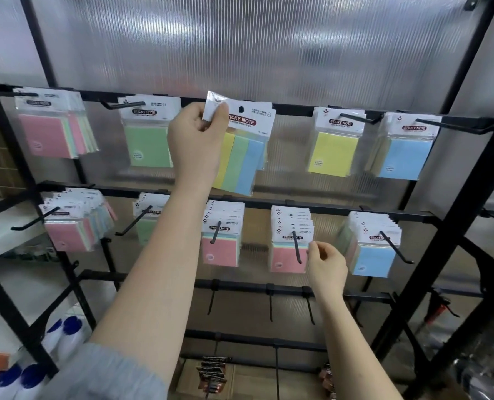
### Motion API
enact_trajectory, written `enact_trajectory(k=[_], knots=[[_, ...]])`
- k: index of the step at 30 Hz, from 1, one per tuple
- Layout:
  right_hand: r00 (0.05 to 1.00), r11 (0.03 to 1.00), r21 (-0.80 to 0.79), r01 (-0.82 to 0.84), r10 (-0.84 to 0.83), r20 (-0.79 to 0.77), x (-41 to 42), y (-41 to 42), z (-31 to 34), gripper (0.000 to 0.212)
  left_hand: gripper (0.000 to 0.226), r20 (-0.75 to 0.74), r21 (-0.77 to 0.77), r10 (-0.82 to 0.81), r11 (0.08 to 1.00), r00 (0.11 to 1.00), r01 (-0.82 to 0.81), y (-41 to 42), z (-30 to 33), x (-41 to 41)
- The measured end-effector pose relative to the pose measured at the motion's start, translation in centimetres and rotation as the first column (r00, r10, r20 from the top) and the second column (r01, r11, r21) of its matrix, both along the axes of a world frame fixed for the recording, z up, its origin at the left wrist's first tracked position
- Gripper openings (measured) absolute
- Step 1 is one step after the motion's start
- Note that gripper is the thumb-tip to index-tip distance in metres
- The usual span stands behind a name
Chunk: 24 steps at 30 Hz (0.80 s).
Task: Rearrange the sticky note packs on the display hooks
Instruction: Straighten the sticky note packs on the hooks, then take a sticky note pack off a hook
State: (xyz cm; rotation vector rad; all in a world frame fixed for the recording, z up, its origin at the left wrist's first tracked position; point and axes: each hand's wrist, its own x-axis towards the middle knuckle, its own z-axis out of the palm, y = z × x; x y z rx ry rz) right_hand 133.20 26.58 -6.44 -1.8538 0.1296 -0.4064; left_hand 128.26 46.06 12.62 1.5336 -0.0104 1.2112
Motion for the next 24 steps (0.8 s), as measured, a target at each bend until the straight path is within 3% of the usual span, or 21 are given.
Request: enact_trajectory(k=[6, 12, 17, 24], knots=[[1.0, 1.0, -0.027, -0.003, 0.003, 0.002, 0.4, 0.2, 0.4, 0.018, 0.036, 0.016, 0.067, 0.047, 0.997, 0.999, -0.048, -0.3, 0.1, 0.0], [0.999, 0.996, -0.082, -0.03, 0.026, -0.04, 0.7, 0.1, 0.3, 0.04, 0.039, 0.023, 0.061, 0.109, 0.992, 0.994, -0.11, -0.6, 0.0, 0.2], [0.995, 0.994, -0.066, -0.081, 0.077, -0.068, 1.2, 0.3, 0.3, 0.044, 0.036, 0.018, 0.046, 0.118, 0.992, 0.993, -0.119, -0.5, 0.1, 0.7], [0.992, 0.996, -0.002, -0.088, 0.088, -0.086, 1.8, 0.5, 0.5, 0.04, 0.029, -0.064, 0.009, 0.0, 1.0, 0.998, 0.001, 0.0, -1.2, 2.4]])
